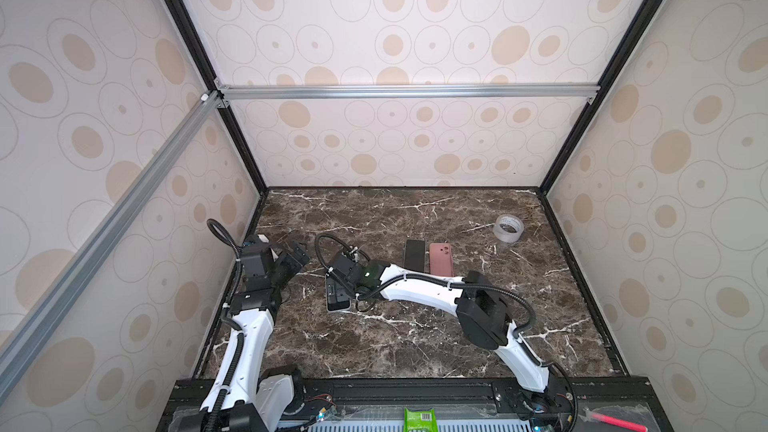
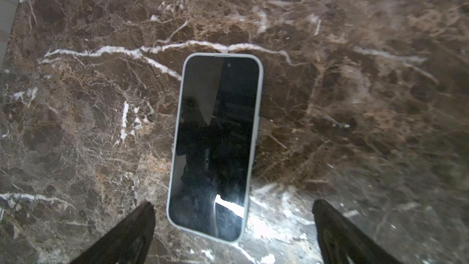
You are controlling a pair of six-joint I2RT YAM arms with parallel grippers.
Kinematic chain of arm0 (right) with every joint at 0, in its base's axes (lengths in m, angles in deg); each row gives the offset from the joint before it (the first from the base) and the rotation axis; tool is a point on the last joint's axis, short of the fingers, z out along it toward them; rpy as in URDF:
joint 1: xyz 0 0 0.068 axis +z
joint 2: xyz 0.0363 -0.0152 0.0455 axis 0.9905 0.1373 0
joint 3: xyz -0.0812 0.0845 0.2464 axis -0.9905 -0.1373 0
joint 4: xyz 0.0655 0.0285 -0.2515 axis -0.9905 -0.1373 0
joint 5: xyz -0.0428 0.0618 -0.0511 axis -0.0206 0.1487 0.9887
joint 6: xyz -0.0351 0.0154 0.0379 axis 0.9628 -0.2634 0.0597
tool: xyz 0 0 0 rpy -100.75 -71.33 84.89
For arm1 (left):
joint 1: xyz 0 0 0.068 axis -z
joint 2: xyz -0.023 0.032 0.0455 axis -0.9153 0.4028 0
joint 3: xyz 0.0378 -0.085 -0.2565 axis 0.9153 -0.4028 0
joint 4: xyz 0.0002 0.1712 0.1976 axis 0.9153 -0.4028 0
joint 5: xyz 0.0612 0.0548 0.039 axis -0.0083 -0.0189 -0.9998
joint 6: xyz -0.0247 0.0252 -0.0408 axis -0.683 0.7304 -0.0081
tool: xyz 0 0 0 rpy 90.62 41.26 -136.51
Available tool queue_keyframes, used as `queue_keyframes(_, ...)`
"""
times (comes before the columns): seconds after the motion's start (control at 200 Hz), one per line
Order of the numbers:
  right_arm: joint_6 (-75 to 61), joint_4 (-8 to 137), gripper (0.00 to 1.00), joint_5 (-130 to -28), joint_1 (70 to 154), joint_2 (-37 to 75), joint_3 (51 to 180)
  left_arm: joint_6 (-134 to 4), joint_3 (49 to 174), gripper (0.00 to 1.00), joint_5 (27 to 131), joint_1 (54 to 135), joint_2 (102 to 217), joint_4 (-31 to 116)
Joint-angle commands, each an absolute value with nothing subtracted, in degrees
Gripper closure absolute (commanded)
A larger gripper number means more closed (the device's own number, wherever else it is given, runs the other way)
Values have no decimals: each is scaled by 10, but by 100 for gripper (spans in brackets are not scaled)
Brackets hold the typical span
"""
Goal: Take the phone out of the phone case
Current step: Move the phone to the center of the table.
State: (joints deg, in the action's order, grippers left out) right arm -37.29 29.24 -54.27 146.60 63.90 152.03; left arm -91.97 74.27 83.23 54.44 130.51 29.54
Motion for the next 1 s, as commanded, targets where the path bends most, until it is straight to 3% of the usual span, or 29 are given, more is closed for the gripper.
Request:
queue_keyframes(0.0,-380,225,1,-531,1469,682,1583,-926,736,1,822,513,1286,282)
queue_keyframes(0.32,-341,148,3,-498,1476,785,1750,-923,720,2,817,477,1280,292)
queue_keyframes(0.995,-288,95,5,-473,1478,880,1861,-923,696,1,817,462,1275,301)
